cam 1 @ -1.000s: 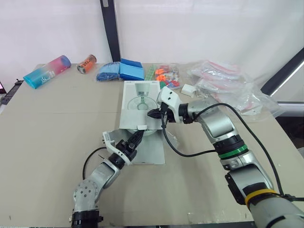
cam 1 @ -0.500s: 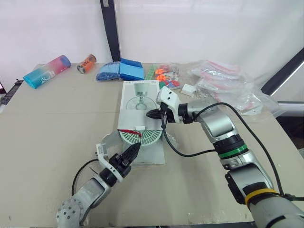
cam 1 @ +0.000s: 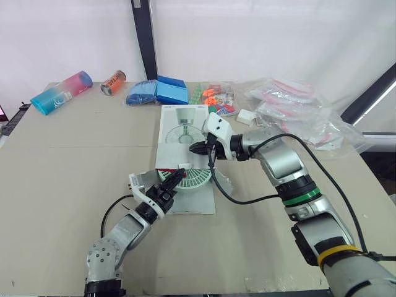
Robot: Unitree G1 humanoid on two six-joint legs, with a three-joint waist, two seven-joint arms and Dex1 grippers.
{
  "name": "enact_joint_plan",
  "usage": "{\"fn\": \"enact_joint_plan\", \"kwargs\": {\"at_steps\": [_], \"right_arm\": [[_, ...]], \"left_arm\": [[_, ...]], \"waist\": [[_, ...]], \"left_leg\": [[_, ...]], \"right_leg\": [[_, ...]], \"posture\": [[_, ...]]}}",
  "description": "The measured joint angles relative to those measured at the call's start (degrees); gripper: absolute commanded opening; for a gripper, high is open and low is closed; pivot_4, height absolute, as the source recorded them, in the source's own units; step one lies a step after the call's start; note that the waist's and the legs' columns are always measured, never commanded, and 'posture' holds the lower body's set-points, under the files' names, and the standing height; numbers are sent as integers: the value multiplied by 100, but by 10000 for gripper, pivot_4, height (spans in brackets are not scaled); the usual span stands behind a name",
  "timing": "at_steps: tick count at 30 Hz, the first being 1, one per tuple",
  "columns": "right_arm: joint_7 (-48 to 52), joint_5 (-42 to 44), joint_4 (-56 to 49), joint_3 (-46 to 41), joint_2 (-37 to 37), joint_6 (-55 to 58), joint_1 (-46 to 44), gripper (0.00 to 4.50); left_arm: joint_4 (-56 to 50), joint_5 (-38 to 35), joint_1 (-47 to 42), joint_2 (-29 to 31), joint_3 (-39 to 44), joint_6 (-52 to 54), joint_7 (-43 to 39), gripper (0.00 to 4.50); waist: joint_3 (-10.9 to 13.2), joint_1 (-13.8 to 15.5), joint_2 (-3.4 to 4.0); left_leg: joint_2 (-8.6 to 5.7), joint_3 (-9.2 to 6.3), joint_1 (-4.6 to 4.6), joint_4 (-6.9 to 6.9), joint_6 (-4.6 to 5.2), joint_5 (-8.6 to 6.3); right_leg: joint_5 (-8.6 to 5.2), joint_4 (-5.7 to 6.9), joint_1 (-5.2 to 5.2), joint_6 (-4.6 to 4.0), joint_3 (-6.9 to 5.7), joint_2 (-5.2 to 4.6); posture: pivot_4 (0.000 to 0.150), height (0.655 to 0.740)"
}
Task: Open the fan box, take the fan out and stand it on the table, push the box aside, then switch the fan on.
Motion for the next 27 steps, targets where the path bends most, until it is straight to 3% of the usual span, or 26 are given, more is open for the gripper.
{"fn": "enact_joint_plan", "kwargs": {"at_steps": [5,14,23,26,27], "right_arm": [[-10,1,1,-1,-1,-24,-4,0],[-6,2,2,3,39,-50,-8,0],[53,0,21,10,34,-51,-19,0],[70,0,30,10,36,-51,-27,0],[76,0,31,10,36,-51,-28,0]], "left_arm": [[-2,-8,16,-1,23,9,-17,15328],[-490,-445,522,305,50,299,163,15327],[-1608,-1938,2027,1142,-121,538,656,15327],[-1839,-2272,2332,1163,-204,320,818,15327],[-1905,-2331,2426,1197,-237,261,826,25417]], "waist": [[0,-2,0],[0,-12,0],[1,-6,2],[1,-3,2],[1,-3,2]], "left_leg": [[0,1,1,1,0,0],[3,1,3,-5,-2,-2],[4,0,5,-8,-1,-4],[4,0,4,-8,-1,-4],[4,1,5,-10,-1,-4]], "right_leg": [[0,0,2,1,1,0],[0,-1,-1,0,1,0],[-6,-3,0,-2,1,-2],[-7,-5,0,-3,1,-3],[-10,-5,-1,-6,1,-2]], "posture": [[1500,7400],[1500,7400],[1500,7400],[1500,7400],[1500,7400]]}}
